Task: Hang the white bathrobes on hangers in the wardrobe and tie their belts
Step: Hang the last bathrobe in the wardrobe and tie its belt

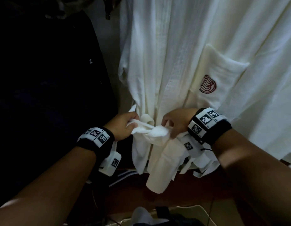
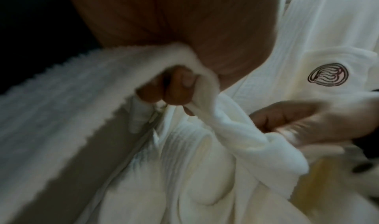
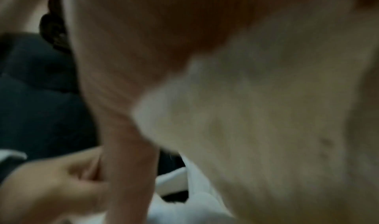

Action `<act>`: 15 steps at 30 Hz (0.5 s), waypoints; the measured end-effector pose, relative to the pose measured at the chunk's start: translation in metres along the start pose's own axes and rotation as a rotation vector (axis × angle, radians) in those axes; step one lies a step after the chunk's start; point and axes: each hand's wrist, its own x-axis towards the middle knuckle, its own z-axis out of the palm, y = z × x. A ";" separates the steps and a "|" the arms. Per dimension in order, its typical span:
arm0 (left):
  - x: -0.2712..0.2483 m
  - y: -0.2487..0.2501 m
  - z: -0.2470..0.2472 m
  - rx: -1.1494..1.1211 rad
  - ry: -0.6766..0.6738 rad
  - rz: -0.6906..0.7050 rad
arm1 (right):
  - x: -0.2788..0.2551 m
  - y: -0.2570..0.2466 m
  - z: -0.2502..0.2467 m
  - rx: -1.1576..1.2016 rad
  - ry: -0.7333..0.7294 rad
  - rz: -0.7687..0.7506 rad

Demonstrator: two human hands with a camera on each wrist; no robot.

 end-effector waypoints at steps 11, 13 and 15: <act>0.012 0.013 0.004 -0.085 -0.038 0.040 | 0.022 -0.012 0.009 0.199 0.544 -0.073; 0.014 0.016 0.003 -0.077 -0.063 0.062 | 0.029 -0.017 0.025 0.060 0.079 -0.030; 0.014 0.015 0.004 -0.038 -0.081 0.077 | 0.027 -0.016 0.031 0.133 0.061 -0.031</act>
